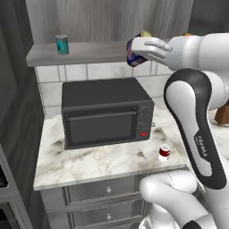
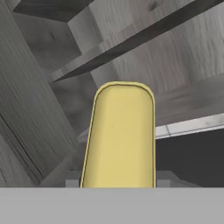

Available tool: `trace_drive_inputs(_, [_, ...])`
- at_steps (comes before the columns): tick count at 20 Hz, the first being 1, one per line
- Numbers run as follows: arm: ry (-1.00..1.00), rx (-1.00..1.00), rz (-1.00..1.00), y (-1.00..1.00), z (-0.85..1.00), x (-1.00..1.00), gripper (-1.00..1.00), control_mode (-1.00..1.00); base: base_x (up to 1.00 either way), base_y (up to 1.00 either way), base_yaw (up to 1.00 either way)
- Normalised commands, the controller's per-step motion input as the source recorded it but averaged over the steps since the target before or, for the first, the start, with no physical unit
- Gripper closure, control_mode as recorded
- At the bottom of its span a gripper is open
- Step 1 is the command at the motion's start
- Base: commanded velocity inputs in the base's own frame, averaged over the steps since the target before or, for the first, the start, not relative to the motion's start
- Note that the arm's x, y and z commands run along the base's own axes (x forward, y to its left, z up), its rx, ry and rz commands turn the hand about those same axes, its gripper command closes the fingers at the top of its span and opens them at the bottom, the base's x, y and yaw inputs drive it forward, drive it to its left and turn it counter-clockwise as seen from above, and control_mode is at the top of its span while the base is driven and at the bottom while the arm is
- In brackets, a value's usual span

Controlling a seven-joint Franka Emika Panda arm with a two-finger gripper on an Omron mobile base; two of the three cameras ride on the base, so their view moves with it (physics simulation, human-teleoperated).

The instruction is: Pick the cans from the counter and place them in their designated side in the cabinet.

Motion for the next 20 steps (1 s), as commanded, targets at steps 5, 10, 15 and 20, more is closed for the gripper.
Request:
trace_drive_inputs(5, [-0.01,0.00,0.00,0.00,0.07,0.18,1.00,-1.00,0.00,0.00,0.00])
trace_drive_inputs(10, [0.00,0.00,0.00,0.00,0.00,0.21,1.00,-1.00,0.00,0.00,0.00])
trace_drive_inputs(15, [0.00,0.00,0.00,0.01,0.01,0.20,1.00,-1.00,0.00,0.00,0.00])
trace_drive_inputs(20, [0.01,0.00,0.00,0.04,0.01,0.18,1.00,-1.00,0.00,0.00,0.00])
